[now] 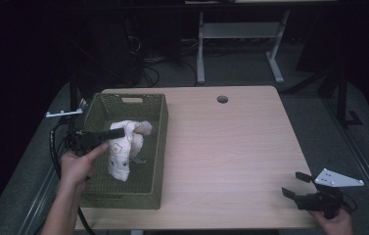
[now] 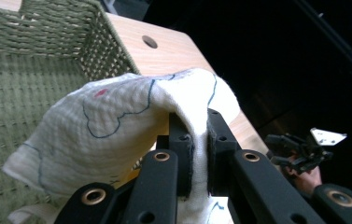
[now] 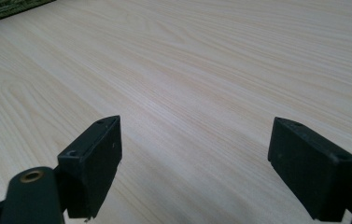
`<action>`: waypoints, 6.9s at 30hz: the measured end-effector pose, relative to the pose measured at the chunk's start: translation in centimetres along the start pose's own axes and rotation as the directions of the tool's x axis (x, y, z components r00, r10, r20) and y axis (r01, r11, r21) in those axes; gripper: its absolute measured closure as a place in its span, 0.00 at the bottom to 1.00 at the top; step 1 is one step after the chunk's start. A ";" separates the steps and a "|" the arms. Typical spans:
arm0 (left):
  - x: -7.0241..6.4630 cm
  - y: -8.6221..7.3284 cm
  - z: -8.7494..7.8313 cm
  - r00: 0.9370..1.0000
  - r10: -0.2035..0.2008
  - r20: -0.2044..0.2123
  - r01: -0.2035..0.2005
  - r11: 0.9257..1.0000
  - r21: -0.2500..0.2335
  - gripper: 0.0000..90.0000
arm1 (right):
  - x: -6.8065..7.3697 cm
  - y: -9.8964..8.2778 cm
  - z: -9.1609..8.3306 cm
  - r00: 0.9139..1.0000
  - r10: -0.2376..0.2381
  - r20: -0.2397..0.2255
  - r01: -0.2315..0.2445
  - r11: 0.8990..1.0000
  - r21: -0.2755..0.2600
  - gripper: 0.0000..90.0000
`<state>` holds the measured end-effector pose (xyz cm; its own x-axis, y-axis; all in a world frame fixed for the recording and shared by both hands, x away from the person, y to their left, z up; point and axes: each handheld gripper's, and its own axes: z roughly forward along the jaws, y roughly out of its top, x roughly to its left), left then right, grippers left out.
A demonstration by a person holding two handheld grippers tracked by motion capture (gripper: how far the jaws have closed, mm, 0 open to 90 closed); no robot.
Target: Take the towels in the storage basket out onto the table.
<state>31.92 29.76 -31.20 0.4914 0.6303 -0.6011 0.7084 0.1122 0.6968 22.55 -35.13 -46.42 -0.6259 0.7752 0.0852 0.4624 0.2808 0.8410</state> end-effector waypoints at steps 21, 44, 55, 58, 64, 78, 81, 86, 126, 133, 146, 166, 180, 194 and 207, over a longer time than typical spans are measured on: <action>-4.5 3.1 0.7 0.994 0.049 0.101 -0.043 0.997 -0.058 0.93 | 0.0 0.0 0.0 1.000 0.002 -0.001 -0.002 1.000 0.000 0.19; -11.5 4.8 8.2 0.959 0.159 0.235 -0.174 0.984 0.044 0.93 | 0.0 0.0 -0.1 1.000 0.003 -0.004 -0.003 1.000 -0.004 0.19; -13.5 3.5 13.1 0.942 0.157 0.295 -0.199 0.973 0.117 0.93 | 0.0 0.1 -0.2 1.000 -0.002 -0.007 0.002 1.000 -0.012 0.19; -13.8 2.5 15.2 0.937 0.152 0.313 -0.206 0.967 0.150 0.93 | 0.0 0.1 -0.3 1.000 -0.004 -0.007 0.004 1.000 -0.011 0.19; -14.1 1.1 17.8 0.934 0.127 0.334 -0.198 0.962 0.188 0.93 | 0.1 0.2 -0.4 1.000 -0.006 -0.008 0.006 1.000 -0.015 0.19; -14.5 -1.9 23.5 0.931 0.090 0.354 -0.190 0.947 0.258 0.93 | 0.1 0.1 -0.6 1.000 -0.003 -0.008 0.003 1.000 -0.024 0.19; -14.5 -2.4 24.1 0.928 0.072 0.365 -0.180 0.946 0.270 0.92 | 0.1 0.1 -0.7 1.000 -0.004 -0.008 0.003 1.000 -0.025 0.19; -15.7 -3.4 25.5 0.916 0.072 0.395 -0.202 0.933 0.298 0.92 | 0.1 0.2 -0.7 1.000 -0.007 -0.006 0.007 0.999 -0.031 0.19; -7.0 -8.5 30.8 0.984 -0.044 0.173 -0.052 0.855 0.516 0.61 | 1.0 0.3 0.2 0.999 -0.037 -0.032 0.038 0.999 0.012 0.19; -7.8 -8.3 28.7 0.981 -0.008 0.194 -0.084 0.883 0.462 0.62 | 1.3 0.4 0.4 0.998 -0.047 -0.037 0.048 0.999 0.017 0.19; -9.1 -10.4 29.8 0.973 0.047 0.227 -0.157 0.856 0.492 0.96 | 1.4 0.5 0.3 0.998 -0.047 -0.036 0.048 0.999 0.016 0.19; -10.6 -11.0 30.5 0.963 0.014 0.270 -0.149 0.861 0.486 0.75 | 3.5 1.8 0.9 0.980 -0.086 -0.182 0.091 0.996 0.021 0.37; -8.6 -9.8 27.3 0.977 0.027 0.211 -0.115 0.901 0.419 0.73 | 9.7 4.5 4.8 0.908 -0.235 -0.347 0.265 0.964 0.040 0.62; -7.0 -9.3 27.1 0.987 0.027 0.155 -0.084 0.925 0.371 0.71 | 11.0 4.3 8.4 0.885 -0.298 -0.357 0.381 0.905 0.190 1.00; -5.9 -8.8 29.4 0.993 0.016 0.117 -0.050 0.953 0.297 0.67 | 3.7 1.8 2.8 0.945 -0.210 -0.250 0.263 0.944 0.200 1.00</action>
<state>37.75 2.47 -45.31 0.5586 0.5379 -0.6314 0.8013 -0.1534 0.5783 22.82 -30.18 -46.09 -0.8460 0.5319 0.0373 0.3975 0.5825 0.7090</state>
